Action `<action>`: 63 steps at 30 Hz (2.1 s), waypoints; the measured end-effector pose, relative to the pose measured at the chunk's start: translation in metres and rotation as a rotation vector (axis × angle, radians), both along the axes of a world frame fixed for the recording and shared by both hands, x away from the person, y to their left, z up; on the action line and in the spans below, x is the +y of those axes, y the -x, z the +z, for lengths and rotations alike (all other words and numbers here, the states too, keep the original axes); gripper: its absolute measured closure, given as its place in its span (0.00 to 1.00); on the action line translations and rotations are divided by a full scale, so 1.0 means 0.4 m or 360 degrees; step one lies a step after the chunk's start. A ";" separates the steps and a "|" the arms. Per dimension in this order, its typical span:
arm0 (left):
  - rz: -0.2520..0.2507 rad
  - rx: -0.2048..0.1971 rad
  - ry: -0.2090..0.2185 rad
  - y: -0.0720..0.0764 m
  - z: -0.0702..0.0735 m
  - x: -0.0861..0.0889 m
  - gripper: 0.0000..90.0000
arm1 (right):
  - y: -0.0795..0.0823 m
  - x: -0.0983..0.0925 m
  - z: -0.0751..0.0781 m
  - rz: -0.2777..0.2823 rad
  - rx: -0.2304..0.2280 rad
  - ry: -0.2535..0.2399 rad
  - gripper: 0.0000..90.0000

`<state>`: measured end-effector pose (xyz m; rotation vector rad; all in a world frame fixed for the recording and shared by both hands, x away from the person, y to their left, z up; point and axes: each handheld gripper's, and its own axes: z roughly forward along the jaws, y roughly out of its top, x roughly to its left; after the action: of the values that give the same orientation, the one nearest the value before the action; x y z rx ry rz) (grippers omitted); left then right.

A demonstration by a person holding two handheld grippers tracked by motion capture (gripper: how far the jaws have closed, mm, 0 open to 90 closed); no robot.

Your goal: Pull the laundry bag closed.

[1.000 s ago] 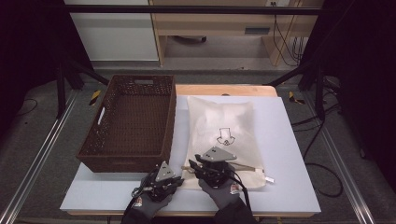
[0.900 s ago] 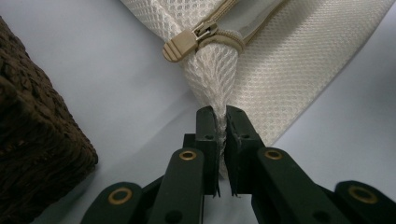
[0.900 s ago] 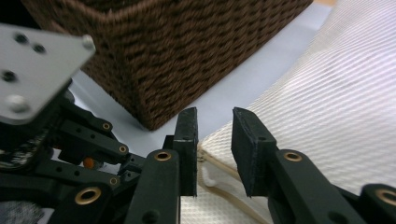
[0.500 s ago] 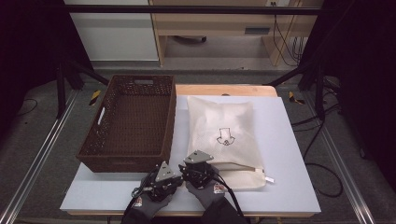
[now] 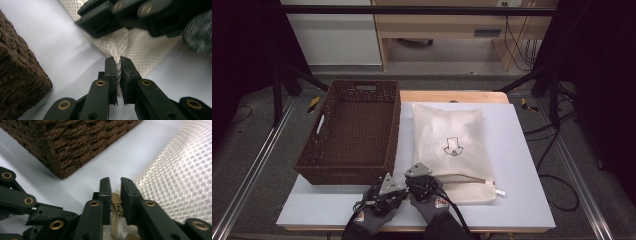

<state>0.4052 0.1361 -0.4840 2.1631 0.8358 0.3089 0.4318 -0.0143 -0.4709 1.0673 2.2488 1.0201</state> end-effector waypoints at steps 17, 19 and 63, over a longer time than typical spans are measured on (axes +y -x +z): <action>-0.0001 -0.0003 0.0000 0.001 0.000 0.000 0.93 | 0.026 -0.041 0.068 0.0024 0.0044 -0.0154 0.90; 0.0000 -0.0003 0.0000 0.001 0.000 0.000 0.93 | 0.031 -0.051 0.071 0.0038 0.0047 -0.0161 0.90; 0.0014 -0.0009 0.0044 -0.020 0.019 -0.028 0.93 | 0.055 -0.146 0.039 0.0019 0.0245 -0.0461 0.83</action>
<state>0.4131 0.1247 -0.4765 2.1329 0.8416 0.3060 0.4099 -0.0727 -0.4551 1.2921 2.2752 1.3409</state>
